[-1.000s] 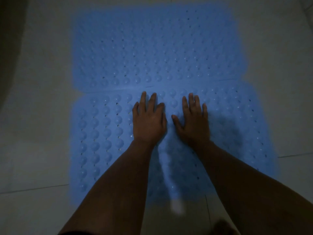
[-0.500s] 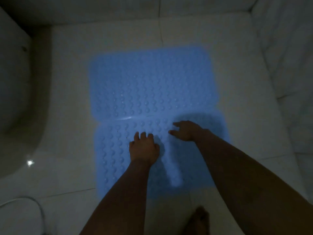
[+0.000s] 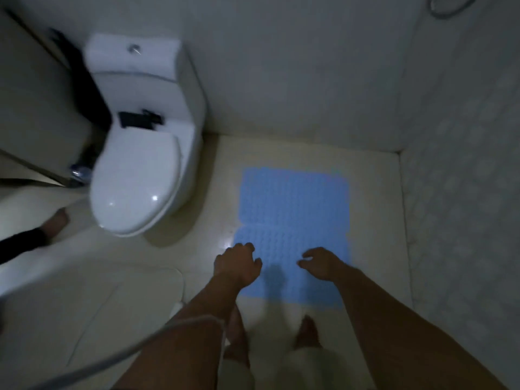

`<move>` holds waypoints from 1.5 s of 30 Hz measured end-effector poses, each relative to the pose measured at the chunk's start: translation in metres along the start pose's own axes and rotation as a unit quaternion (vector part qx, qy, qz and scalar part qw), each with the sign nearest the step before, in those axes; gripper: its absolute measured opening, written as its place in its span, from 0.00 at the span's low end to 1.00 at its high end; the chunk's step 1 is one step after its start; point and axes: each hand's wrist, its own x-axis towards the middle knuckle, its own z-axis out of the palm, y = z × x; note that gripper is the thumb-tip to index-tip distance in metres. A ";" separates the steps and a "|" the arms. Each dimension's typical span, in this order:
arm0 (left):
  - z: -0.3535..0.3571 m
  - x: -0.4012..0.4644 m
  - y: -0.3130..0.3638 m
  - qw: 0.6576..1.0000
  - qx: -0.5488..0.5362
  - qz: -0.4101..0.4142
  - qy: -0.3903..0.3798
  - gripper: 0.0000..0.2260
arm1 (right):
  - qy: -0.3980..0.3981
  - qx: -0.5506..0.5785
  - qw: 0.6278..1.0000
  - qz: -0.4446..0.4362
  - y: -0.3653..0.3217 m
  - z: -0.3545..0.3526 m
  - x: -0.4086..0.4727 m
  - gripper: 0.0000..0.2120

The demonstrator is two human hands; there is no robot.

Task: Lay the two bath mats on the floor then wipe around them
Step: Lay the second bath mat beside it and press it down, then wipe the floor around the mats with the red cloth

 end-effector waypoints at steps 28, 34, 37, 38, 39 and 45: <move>-0.077 -0.615 -0.013 0.629 -0.005 -0.601 0.494 0.20 | -0.151 -0.139 0.649 -0.732 -0.405 0.082 -0.460 0.05; -0.047 -0.757 0.070 0.380 0.067 -0.712 0.586 0.18 | -0.320 -0.122 0.521 -0.782 -0.387 0.135 -0.641 0.13; -0.035 -0.797 0.089 0.318 0.041 -0.745 0.585 0.17 | -0.357 -0.165 0.470 -0.790 -0.365 0.162 -0.693 0.16; -0.031 -0.806 0.091 0.309 0.029 -0.754 0.579 0.17 | -0.365 -0.175 0.461 -0.790 -0.360 0.173 -0.704 0.18; -0.030 -0.812 0.090 0.304 0.020 -0.760 0.573 0.18 | -0.373 -0.180 0.462 -0.785 -0.354 0.183 -0.711 0.19; -0.031 -0.817 0.058 0.275 -0.027 -0.733 0.622 0.21 | -0.440 -0.182 0.488 -0.732 -0.313 0.238 -0.732 0.30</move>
